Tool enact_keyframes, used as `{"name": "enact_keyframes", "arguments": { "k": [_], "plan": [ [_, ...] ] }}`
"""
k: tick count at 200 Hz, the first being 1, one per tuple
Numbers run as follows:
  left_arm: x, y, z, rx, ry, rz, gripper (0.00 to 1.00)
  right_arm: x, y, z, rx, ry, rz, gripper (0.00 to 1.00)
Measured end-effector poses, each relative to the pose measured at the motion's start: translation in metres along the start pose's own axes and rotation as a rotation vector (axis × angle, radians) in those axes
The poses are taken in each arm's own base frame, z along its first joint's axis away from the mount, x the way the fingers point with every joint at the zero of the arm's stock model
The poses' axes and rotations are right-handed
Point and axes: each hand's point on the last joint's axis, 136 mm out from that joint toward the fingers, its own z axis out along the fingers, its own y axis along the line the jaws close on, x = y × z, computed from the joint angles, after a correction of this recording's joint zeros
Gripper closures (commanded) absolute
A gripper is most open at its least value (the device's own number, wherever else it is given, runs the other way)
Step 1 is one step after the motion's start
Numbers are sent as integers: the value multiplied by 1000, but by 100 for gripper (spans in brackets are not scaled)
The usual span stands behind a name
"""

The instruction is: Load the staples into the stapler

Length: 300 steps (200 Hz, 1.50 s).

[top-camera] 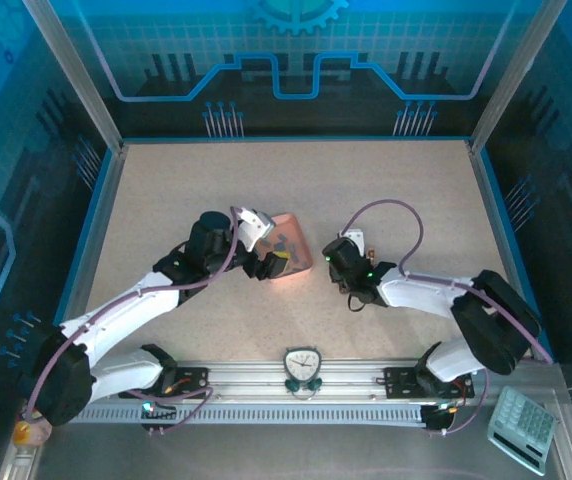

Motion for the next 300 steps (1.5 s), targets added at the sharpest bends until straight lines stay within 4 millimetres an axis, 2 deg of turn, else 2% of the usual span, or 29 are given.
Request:
{"name": "enact_keyframes", "arguments": {
  "k": [27,68,88,102,153,195,231,261,279,300],
  "plan": [
    [-9,10,-2,-24,-17,-55,14,-30,5,-27,-33,-32,9,57],
    [-12,42,-5,-97,-26,-217,14,-80,37,-64,-150,-33,-23,57],
    [-8,59,-3,-135,-9,-323,14,-94,54,-73,-196,0,-49,56],
    [-3,69,0,-162,14,-404,14,-96,65,-73,-224,36,-70,56],
    [25,89,13,-215,108,-604,14,-67,91,-56,-302,208,-120,51],
    [45,97,20,-240,154,-713,15,-61,117,-27,-336,306,-128,40],
    [63,101,32,-257,195,-803,15,-49,114,6,-339,388,-86,38],
    [75,106,43,-268,223,-846,20,-45,116,31,-334,425,-67,39],
    [84,107,49,-274,242,-867,21,-41,120,39,-336,441,-68,40],
    [92,108,55,-276,257,-884,24,-46,125,40,-357,434,-63,40]
  ]
}}
